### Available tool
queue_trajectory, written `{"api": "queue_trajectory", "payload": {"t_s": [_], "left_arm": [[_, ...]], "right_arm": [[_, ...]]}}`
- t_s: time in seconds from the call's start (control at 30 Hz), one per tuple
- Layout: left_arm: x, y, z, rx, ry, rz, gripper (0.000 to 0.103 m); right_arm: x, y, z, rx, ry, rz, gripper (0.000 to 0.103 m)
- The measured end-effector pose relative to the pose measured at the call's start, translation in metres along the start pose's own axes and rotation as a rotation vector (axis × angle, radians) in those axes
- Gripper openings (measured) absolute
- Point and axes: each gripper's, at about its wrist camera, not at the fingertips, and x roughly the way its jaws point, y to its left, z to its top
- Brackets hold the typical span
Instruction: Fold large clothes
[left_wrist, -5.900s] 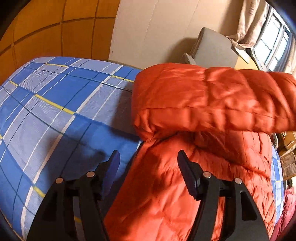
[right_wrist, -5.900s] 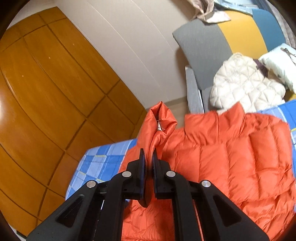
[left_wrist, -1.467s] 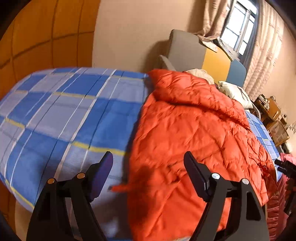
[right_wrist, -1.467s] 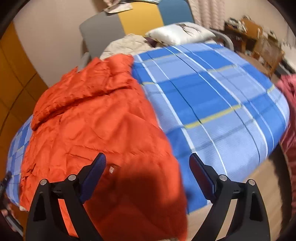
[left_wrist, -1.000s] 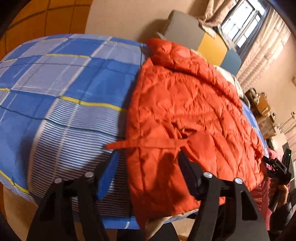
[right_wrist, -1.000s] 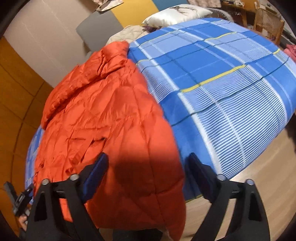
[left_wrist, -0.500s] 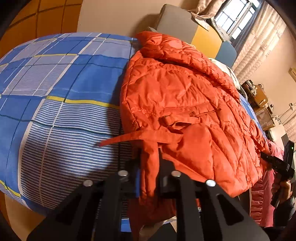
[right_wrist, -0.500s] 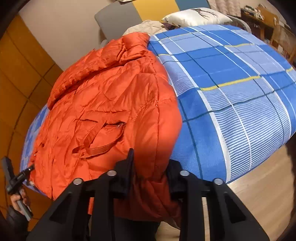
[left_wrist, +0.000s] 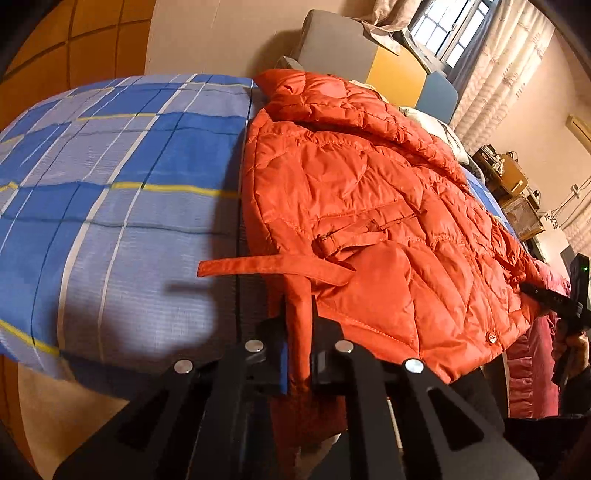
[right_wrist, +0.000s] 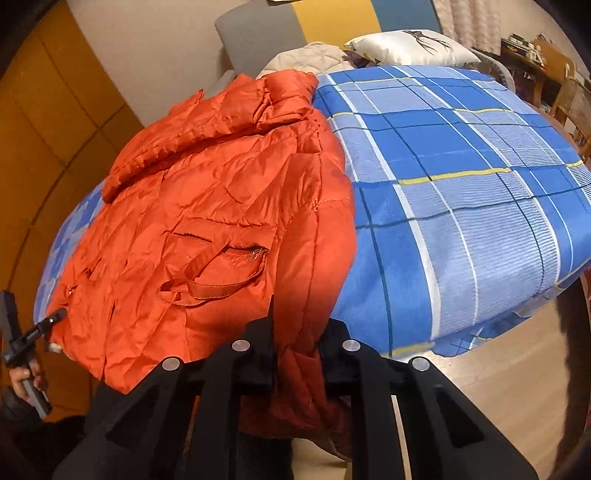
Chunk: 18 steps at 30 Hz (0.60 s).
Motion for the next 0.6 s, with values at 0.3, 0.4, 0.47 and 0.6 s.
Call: {"api": "queue_trajectory", "payload": {"t_s": [0.3, 0.4, 0.47, 0.6], "left_arm": [[0.002, 0.012, 0.003, -0.048, -0.039, 0.08, 0.062], [0.003, 0.016, 0.002, -0.072, -0.034, 0.072, 0.064], [0.006, 0.018, 0.002, -0.08, -0.027, 0.069, 0.066], [0.011, 0.012, -0.003, -0.067, -0.028, 0.063, 0.066]], "right_arm": [[0.008, -0.006, 0.001, 0.03, 0.001, -0.006, 0.023], [0.007, -0.01, -0.002, 0.049, -0.011, -0.018, 0.035], [0.003, -0.016, -0.002, 0.075, -0.033, -0.024, 0.054], [0.001, -0.03, -0.003, 0.136, -0.06, 0.022, 0.061]]}}
